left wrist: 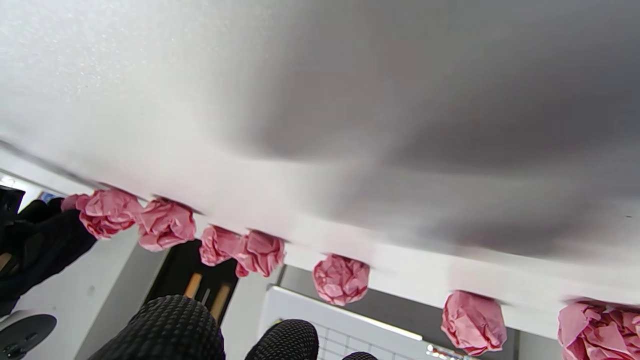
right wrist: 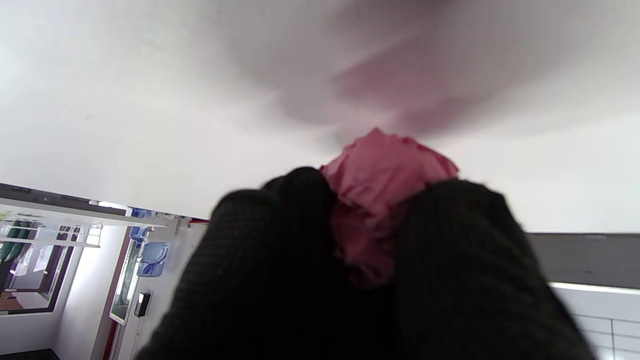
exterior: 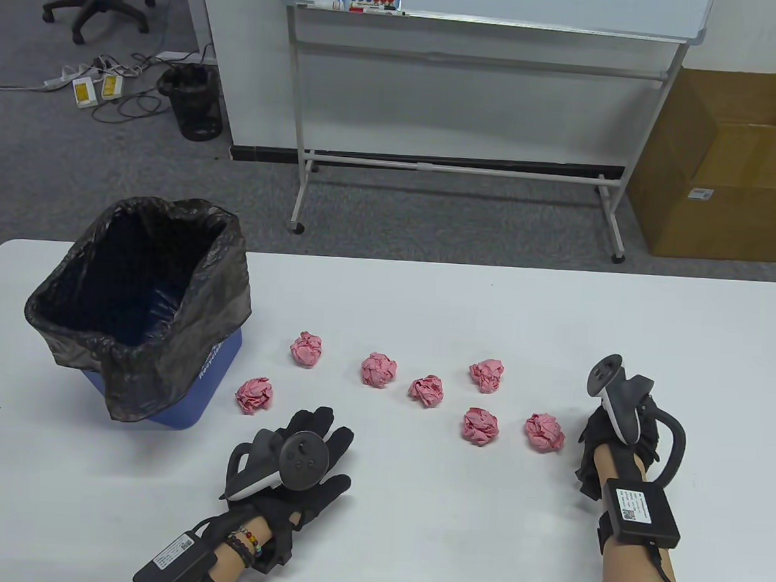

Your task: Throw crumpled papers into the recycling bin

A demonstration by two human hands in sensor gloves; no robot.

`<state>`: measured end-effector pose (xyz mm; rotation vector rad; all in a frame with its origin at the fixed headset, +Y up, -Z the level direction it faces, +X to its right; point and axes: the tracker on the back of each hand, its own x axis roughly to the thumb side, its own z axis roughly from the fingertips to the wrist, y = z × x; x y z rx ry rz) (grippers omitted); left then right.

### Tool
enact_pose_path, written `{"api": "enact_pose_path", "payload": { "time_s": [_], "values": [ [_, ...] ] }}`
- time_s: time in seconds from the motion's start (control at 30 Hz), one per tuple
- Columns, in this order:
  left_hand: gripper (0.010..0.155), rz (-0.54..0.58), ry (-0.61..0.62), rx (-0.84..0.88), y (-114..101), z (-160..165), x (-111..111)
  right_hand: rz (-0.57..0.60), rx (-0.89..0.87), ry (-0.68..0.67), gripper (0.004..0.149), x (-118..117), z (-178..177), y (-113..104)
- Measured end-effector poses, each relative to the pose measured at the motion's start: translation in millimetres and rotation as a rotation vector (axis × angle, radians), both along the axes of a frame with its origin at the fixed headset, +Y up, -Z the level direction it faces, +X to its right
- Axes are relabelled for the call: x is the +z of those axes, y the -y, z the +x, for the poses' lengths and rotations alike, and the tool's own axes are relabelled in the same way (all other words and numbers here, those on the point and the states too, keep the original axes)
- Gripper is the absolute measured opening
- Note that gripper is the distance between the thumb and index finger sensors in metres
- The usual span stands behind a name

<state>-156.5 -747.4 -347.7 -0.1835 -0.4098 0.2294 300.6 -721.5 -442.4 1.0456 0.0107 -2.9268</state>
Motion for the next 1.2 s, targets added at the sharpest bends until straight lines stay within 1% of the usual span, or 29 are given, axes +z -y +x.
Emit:
{"api": "enact_pose_path", "payload": {
  "time_s": [0.3, 0.47, 0.63, 0.73, 0.9, 1.03, 1.2],
  "values": [
    [0.075, 0.004, 0.000, 0.017, -2.2, 0.1, 0.7, 0.014, 0.060, -0.087, 0.055, 11.1, -29.5, -25.5],
    [0.075, 0.008, 0.003, 0.027, -2.8, -0.2, 0.6, 0.043, 0.067, -0.149, 0.054, 26.6, -51.0, -43.1],
    [0.075, 0.010, 0.001, 0.039, -2.8, -0.5, 0.1, 0.070, 0.043, -0.221, 0.055, 42.7, -74.4, -53.5],
    [0.076, 0.007, 0.000, 0.050, -3.0, -1.1, -0.1, 0.089, -0.032, -0.265, 0.055, 51.6, -88.6, -55.8],
    [0.077, 0.004, -0.004, 0.055, -3.2, -2.5, -0.5, 0.121, -0.101, -0.370, 0.055, 67.7, -118.2, -57.2],
    [0.078, -0.014, -0.003, 0.095, -3.2, -4.1, -1.4, 0.144, -0.208, -0.461, 0.055, 81.1, -144.1, -51.2],
    [0.082, -0.079, 0.022, 0.176, -2.8, -5.5, -3.4, 0.174, -0.323, -0.550, 0.055, 93.8, -172.5, -43.7]
  ]
}}
